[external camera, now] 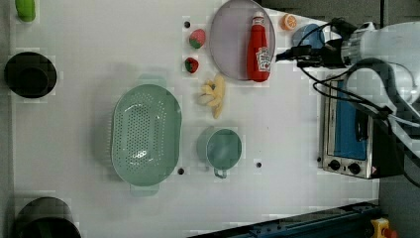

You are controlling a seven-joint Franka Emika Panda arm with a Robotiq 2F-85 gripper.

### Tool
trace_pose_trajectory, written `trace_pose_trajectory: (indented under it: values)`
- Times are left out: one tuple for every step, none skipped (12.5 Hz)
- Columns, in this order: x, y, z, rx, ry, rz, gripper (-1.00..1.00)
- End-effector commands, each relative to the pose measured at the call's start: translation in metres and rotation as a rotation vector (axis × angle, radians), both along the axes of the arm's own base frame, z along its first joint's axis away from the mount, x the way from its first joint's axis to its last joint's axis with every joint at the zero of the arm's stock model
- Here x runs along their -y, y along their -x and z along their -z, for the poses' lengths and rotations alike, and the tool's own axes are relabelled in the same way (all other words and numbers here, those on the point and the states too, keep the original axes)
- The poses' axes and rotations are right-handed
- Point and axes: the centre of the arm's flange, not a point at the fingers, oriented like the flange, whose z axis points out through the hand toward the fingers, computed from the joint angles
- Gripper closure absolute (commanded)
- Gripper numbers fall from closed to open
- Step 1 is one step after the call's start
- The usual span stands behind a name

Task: Pick ketchup from plate and place it on table.

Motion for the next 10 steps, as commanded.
trace_pose_trajectory:
  values:
    - [-0.016,-0.006,0.029,0.022,-0.008,-0.072,-1.00]
    - [-0.016,-0.007,0.041,0.031,-0.007,-0.072,-1.00]
    - [-0.016,-0.008,0.053,0.041,-0.003,-0.076,-1.00]
    - [-0.016,-0.009,0.065,0.052,0.000,-0.080,-1.00]
    - [-0.015,-0.010,0.075,0.064,-0.001,-0.077,-1.00]
    - [-0.015,-0.011,0.085,0.072,-0.002,-0.075,-1.00]
    - [-0.016,-0.010,0.096,0.074,-0.005,-0.075,-1.00]
    - [-0.019,-0.011,0.104,0.083,-0.007,-0.077,-1.00]
    - [-0.019,-0.011,0.111,0.085,-0.007,-0.076,-1.00]
    - [-0.018,-0.011,0.117,0.085,-0.007,-0.073,-1.00]
